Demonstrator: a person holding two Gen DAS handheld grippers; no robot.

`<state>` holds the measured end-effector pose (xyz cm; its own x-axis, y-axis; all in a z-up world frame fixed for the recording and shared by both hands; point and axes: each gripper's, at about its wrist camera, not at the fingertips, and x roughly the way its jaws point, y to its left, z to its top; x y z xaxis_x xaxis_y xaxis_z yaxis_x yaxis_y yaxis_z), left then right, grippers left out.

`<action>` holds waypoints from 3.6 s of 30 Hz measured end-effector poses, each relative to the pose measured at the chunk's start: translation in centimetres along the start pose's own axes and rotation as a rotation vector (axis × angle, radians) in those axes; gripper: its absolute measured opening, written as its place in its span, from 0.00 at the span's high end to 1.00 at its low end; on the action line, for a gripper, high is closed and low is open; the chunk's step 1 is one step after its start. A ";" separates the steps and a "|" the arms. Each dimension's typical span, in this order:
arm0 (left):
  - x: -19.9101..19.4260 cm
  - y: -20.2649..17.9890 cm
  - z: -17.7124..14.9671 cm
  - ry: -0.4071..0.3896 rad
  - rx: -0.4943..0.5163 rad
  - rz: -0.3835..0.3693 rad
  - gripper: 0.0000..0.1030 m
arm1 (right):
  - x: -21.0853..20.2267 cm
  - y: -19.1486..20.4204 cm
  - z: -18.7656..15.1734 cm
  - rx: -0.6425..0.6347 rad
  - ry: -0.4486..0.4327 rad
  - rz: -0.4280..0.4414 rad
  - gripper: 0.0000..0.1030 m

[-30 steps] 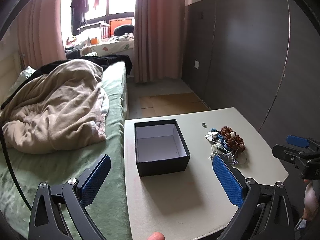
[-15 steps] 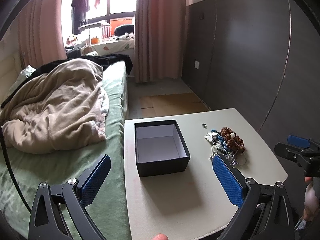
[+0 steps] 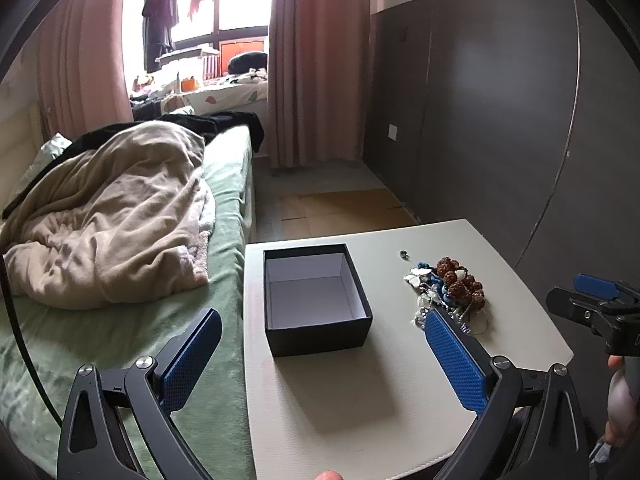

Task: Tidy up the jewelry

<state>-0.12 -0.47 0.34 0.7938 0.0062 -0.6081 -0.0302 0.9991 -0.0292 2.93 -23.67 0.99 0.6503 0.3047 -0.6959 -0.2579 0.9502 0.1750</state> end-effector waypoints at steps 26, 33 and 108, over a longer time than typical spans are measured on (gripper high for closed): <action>1.2 -1.1 0.6 0.015 0.003 -0.020 0.01 | 0.2 -1.5 0.5 0.034 0.000 -0.008 0.00; 1.9 -1.3 0.9 0.024 -0.009 -0.027 0.01 | 0.9 -3.0 0.7 0.100 0.027 -0.003 0.00; 10.9 -4.0 1.7 0.210 -0.060 -0.288 0.60 | 8.9 -8.4 3.0 0.290 0.203 0.034 0.09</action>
<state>9.71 -4.30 -4.87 0.6327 -0.2904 -0.7179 0.1361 0.9543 -0.2660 13.03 -28.70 -4.59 0.4825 0.3445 -0.8053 -0.0439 0.9278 0.3706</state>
